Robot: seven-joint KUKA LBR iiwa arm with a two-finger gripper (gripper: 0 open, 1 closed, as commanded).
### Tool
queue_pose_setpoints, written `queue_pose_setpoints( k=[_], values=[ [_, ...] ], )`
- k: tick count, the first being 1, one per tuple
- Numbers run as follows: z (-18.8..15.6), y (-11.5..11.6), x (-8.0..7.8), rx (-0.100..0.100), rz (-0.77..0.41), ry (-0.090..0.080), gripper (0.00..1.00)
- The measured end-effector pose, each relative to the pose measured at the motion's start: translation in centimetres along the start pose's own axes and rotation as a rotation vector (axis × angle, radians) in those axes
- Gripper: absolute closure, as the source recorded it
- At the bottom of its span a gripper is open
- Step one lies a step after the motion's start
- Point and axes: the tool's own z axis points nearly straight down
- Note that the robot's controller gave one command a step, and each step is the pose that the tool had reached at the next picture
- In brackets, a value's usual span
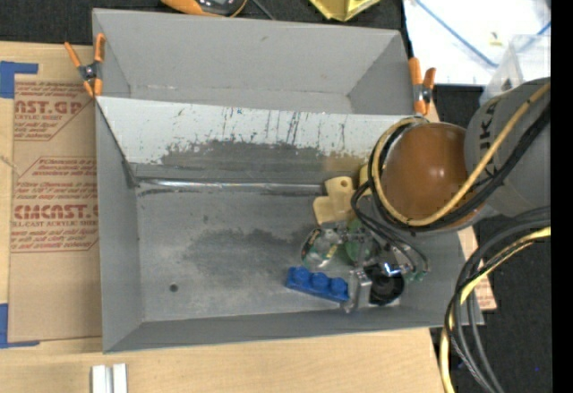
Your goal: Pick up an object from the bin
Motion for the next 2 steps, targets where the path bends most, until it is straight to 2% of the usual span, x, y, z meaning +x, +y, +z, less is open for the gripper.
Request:
queue_pose_setpoints(
  k=[1,2],
  values=[
    [2.9,-0.4,-1.1,-0.005,-0.106,-0.007,0.00],
    [2.8,2.1,0.3,-0.002,0.172,-0.006,1.00]
  ],
)
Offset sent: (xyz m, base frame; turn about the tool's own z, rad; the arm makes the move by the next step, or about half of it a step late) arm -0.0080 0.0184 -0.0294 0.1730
